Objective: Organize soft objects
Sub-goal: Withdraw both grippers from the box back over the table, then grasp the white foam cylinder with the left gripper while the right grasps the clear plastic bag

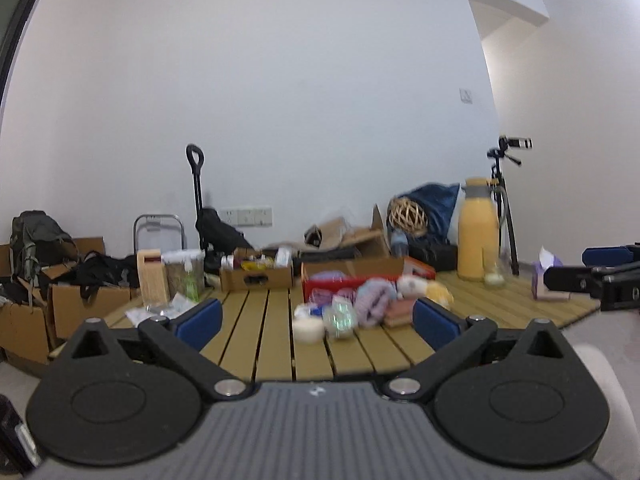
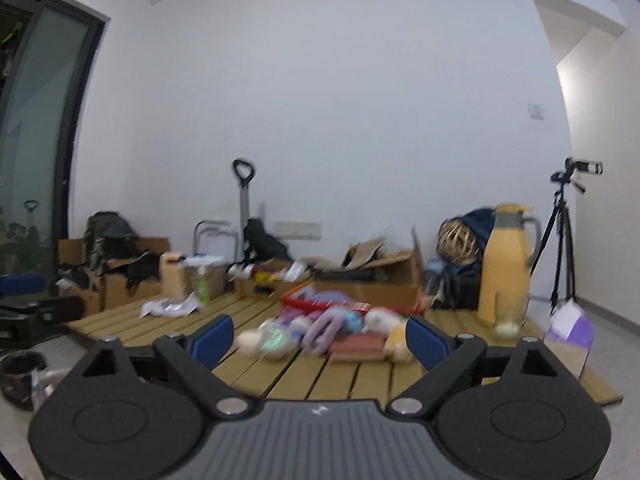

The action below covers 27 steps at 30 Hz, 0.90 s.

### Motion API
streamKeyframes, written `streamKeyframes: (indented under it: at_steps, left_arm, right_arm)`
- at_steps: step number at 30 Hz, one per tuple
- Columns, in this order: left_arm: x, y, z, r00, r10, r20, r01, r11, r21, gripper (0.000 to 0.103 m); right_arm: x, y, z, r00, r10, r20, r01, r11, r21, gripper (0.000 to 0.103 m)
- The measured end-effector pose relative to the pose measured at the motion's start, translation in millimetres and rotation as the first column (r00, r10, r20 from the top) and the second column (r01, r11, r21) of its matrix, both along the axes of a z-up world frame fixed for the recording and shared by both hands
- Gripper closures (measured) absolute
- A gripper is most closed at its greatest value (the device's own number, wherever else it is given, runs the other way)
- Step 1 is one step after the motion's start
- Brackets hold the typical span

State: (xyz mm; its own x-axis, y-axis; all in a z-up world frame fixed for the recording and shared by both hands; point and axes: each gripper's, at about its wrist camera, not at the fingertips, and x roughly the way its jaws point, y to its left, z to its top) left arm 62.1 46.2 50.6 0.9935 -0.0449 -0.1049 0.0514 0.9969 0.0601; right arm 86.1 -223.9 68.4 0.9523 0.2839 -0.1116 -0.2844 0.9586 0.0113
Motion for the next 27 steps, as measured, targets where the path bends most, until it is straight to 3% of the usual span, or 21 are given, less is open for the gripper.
streamKeyframes:
  at_steps: [6,15,27]
  left_arm:
    - [-14.9,5.6,-21.3,0.999,0.008,-0.050,-0.009,0.999,-0.033,0.000]
    - [10.5,17.6,-29.4,0.997,0.034,-0.075,-0.038,0.997,-0.062,0.000]
    - [107.7,18.0,-39.1,0.988,0.038,-0.147,-0.048,0.997,-0.066,0.000]
  right_arm:
    - [-27.5,19.4,-31.1,0.997,0.048,-0.061,-0.051,0.998,-0.047,0.008]
    - [-8.4,26.6,-31.6,0.995,0.040,-0.086,-0.042,0.999,-0.024,0.008]
    - [74.5,35.5,-33.1,0.989,0.062,-0.134,-0.063,0.998,-0.006,0.009]
